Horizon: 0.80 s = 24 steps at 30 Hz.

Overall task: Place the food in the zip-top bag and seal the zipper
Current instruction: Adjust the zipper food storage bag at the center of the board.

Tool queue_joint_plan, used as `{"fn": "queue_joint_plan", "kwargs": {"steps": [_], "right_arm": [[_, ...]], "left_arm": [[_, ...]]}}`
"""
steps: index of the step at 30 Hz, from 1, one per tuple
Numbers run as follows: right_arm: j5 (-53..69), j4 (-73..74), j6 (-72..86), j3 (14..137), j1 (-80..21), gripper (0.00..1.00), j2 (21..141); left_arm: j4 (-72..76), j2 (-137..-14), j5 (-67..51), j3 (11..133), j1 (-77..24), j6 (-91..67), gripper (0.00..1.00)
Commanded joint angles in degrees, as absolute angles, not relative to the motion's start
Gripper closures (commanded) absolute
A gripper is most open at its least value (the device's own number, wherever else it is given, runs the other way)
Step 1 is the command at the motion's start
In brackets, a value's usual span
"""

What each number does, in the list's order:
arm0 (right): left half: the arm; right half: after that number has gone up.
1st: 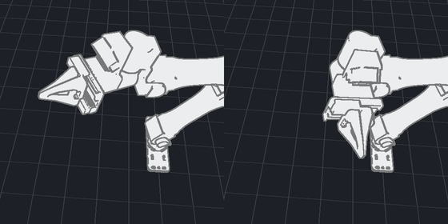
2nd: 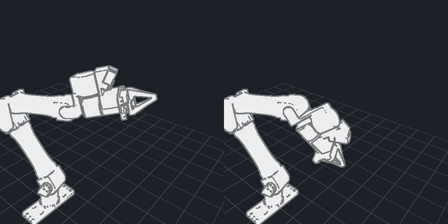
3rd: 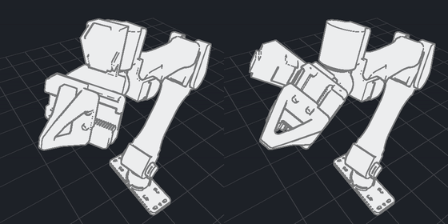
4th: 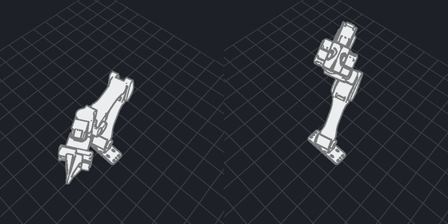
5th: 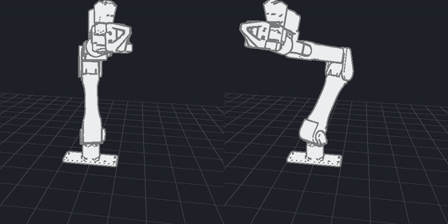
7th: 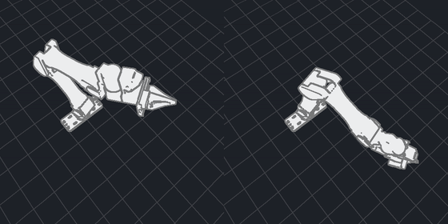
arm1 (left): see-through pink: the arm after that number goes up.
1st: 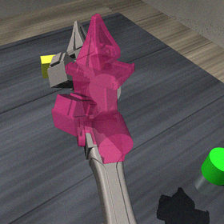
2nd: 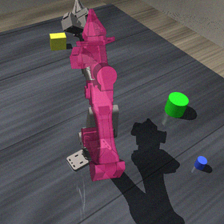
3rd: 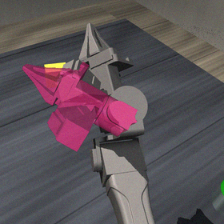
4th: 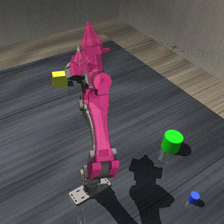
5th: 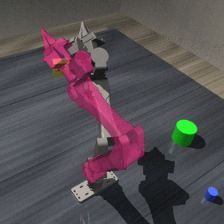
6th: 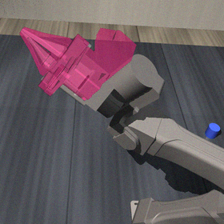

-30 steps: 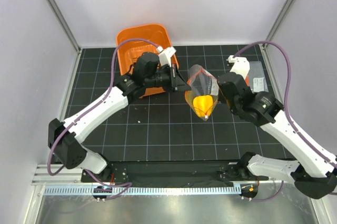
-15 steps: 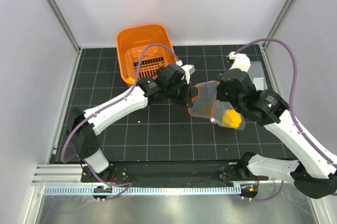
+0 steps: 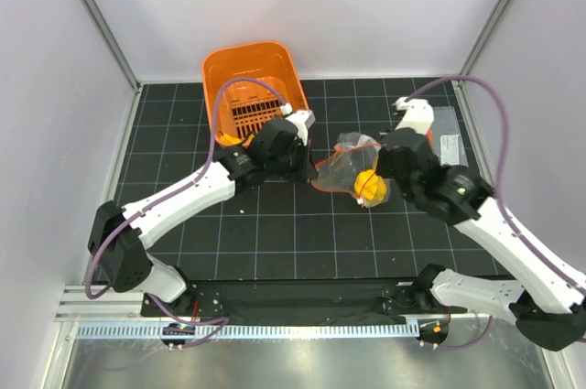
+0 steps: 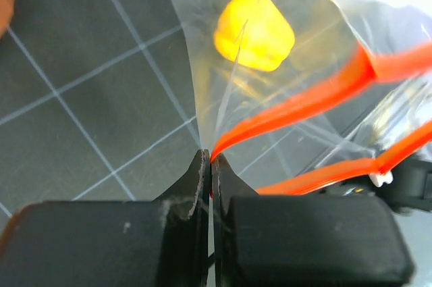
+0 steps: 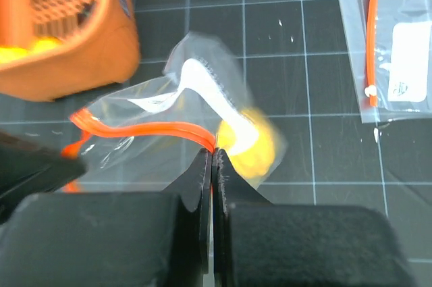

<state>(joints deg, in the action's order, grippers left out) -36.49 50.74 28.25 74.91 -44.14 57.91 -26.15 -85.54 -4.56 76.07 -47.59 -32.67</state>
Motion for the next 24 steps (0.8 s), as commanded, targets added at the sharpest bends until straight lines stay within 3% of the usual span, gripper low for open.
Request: {"fn": "queue_joint_plan", "kwargs": {"steps": [1,2,3,4,6,9,14,20,22,24], "right_arm": [[-39.5,42.6,24.8,67.0,-44.0,0.98,59.9],[-39.7,40.5,24.4,65.1,-44.0,0.93,59.2],[-39.7,35.8,23.7,63.0,-44.0,0.7,58.3],[-39.3,34.1,22.5,59.4,-44.0,0.6,56.7],[-37.7,32.3,22.3,57.7,-43.9,0.47,55.1],[-37.4,30.3,22.8,55.4,-44.0,0.41,52.8],[-33.8,27.6,22.3,52.7,-44.0,0.4,51.2],[-27.8,25.9,21.8,52.7,-44.0,0.46,53.2],[-26.8,25.6,22.0,53.2,-44.0,0.51,54.2],[-26.8,26.3,22.4,53.7,-43.9,0.67,55.6]], "left_arm": [[-19.4,-83.7,-2.9,71.5,-47.4,-31.1,0.98],[-17.9,-83.1,-2.6,70.6,-47.5,-30.9,0.99],[-17.0,-82.4,-2.4,68.7,-47.5,-30.5,0.99],[-16.0,-80.7,-1.5,67.4,-47.4,-30.3,0.99],[-13.7,-79.4,-0.5,65.7,-47.2,-30.6,1.0],[-13.5,-78.0,-1.1,64.3,-47.2,-30.8,1.0],[-12.7,-78.5,-2.0,63.6,-47.2,-31.4,1.0],[-12.7,-78.9,-3.0,63.9,-47.2,-31.6,1.0],[-12.7,-78.8,-2.6,63.9,-47.1,-31.5,1.0],[-12.7,-78.4,-2.3,63.8,-47.2,-31.4,1.0]]}}
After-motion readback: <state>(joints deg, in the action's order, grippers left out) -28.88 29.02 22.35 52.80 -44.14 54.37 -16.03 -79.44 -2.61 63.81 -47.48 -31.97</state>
